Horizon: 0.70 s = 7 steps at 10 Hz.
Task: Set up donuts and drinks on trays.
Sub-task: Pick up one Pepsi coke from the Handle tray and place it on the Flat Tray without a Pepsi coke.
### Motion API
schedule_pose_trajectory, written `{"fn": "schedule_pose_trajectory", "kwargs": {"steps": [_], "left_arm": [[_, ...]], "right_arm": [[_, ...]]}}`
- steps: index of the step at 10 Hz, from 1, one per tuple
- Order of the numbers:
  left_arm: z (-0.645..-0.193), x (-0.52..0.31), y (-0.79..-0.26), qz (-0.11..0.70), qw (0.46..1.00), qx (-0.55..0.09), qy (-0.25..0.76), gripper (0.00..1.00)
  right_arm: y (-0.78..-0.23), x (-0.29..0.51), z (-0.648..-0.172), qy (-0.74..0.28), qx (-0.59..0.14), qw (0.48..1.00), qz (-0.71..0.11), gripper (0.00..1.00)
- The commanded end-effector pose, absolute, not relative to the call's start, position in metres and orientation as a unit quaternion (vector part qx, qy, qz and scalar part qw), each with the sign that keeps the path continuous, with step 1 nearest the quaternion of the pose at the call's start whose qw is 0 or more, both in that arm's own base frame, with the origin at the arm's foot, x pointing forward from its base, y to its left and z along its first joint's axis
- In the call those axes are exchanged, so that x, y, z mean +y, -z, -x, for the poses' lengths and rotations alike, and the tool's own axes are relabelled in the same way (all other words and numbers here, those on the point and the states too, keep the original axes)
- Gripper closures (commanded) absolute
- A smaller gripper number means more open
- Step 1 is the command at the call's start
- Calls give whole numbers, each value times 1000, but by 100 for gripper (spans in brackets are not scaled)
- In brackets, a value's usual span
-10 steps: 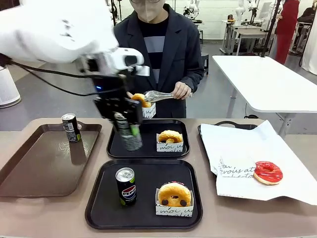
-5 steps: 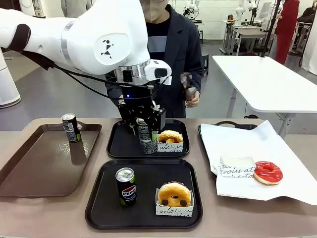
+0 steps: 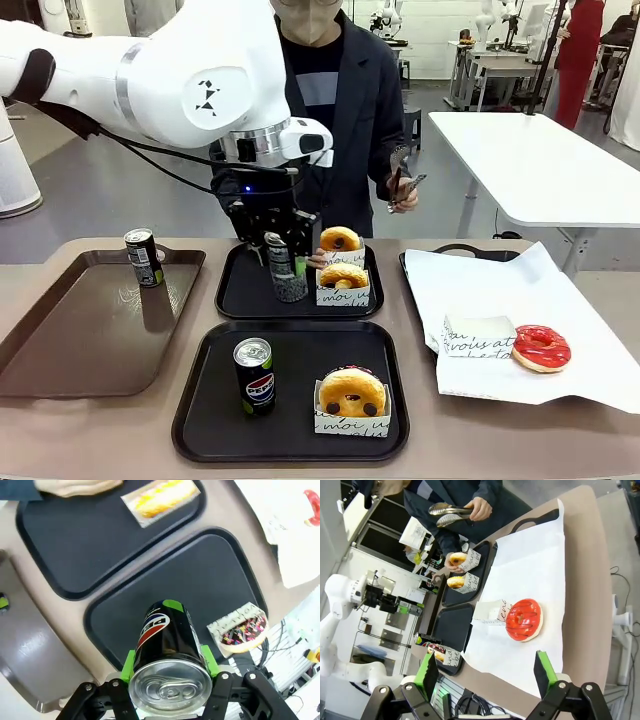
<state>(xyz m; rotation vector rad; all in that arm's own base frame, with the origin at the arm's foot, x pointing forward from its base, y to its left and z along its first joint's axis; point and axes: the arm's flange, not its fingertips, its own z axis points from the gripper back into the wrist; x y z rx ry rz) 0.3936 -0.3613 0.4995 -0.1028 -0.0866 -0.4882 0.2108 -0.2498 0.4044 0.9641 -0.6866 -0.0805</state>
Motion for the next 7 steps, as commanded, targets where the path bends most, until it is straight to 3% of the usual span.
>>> {"fn": "schedule_pose_trajectory", "kwargs": {"steps": [1,6,7], "left_arm": [[-422,-343,-484,52,970,-66,226,41],[-463,-311,-471,52,974,-54,216,41],[-439,-298,-487,49,972,-48,226,41]], "right_arm": [[-403,-250,-214,34,-340,819,-461,0],[-403,-250,-214,34,-340,819,-461,0],[-403,-250,-214,34,-340,819,-461,0]]}}
